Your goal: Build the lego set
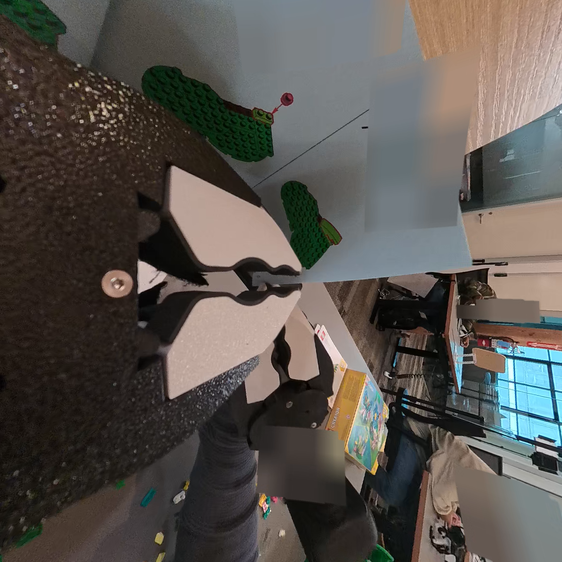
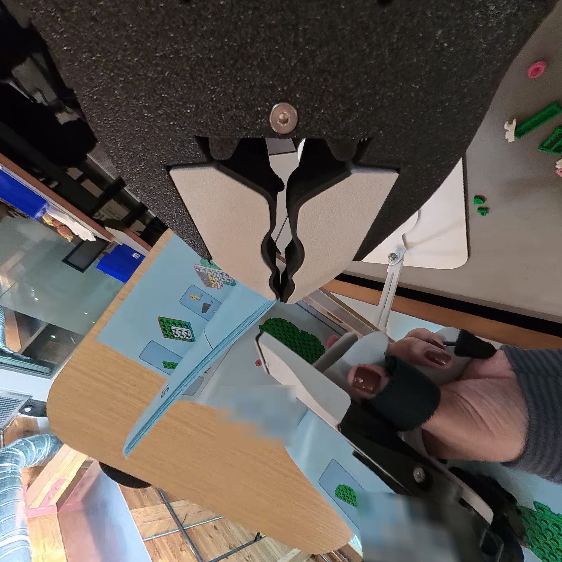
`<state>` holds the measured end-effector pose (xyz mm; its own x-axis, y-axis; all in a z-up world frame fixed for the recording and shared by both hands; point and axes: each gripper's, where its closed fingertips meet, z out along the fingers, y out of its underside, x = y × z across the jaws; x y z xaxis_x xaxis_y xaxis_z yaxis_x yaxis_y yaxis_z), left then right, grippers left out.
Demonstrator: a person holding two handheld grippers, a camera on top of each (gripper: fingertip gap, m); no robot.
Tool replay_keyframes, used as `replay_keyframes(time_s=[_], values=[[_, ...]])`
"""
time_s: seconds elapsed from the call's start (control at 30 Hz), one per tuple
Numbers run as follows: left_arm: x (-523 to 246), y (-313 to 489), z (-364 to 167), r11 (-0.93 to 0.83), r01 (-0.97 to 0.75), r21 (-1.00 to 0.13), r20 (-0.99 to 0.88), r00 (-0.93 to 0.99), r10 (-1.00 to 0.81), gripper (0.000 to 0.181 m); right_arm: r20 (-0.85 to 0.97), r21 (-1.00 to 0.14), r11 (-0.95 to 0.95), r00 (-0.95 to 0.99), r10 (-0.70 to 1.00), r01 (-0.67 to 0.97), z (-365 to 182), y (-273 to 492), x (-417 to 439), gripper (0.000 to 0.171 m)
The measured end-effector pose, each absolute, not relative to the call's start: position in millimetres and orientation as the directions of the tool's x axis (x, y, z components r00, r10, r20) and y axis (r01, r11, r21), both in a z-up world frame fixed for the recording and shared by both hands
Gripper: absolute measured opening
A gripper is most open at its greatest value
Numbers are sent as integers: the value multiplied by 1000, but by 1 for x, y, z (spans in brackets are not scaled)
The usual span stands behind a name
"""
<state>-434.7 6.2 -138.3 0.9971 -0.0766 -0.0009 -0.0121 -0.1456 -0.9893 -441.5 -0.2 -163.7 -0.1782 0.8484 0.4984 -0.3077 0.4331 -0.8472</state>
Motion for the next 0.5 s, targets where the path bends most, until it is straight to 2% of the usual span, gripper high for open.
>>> replay_keyframes(time_s=[0.5], values=[[-432,11,-147,-174,-40,-984,-22,994,-106,0,517,-837,452,-175,838,-309,-163,-2,-441,0]])
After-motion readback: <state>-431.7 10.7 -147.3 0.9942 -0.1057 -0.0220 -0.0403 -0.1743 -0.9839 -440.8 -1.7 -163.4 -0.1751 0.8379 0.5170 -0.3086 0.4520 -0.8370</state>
